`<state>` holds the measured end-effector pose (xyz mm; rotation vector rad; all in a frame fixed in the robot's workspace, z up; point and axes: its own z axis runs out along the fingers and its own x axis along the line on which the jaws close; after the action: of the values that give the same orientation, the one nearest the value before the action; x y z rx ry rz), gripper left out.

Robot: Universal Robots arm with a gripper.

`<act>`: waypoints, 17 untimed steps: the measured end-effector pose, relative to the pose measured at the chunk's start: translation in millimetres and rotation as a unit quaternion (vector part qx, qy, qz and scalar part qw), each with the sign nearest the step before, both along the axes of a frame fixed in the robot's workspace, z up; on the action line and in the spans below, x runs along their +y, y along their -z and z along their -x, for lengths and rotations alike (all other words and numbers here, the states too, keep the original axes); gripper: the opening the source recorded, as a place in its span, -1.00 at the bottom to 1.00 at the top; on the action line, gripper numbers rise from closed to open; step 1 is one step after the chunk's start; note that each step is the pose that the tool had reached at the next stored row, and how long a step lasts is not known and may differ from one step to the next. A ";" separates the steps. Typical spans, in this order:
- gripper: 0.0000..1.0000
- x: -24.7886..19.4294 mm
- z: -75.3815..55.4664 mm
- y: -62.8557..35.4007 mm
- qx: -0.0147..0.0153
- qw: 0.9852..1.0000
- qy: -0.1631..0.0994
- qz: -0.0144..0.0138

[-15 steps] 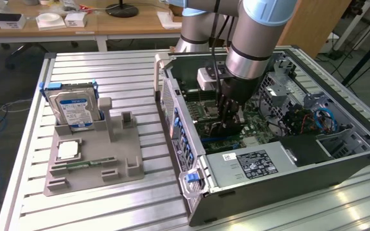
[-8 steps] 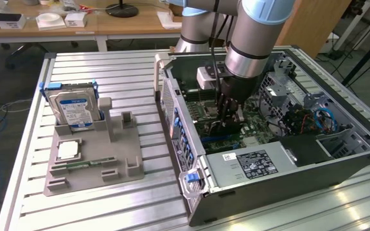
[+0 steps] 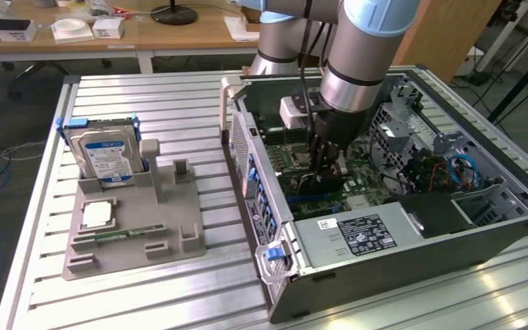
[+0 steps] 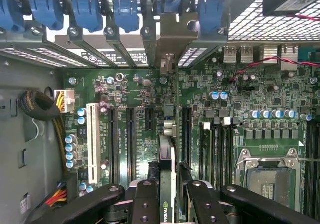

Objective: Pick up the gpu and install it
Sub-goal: 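Insert the gpu into the slot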

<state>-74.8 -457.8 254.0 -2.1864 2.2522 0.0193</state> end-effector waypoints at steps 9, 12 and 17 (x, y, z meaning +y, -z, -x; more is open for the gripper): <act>-0.47 0.0 2.4 3.5 0.000 1.000 -0.001 0.000; -0.47 0.0 2.5 3.6 0.000 1.000 0.000 0.000; -0.47 0.0 2.5 3.6 0.000 1.000 0.000 0.000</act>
<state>-77.2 -457.8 250.4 -2.1876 2.2513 0.0194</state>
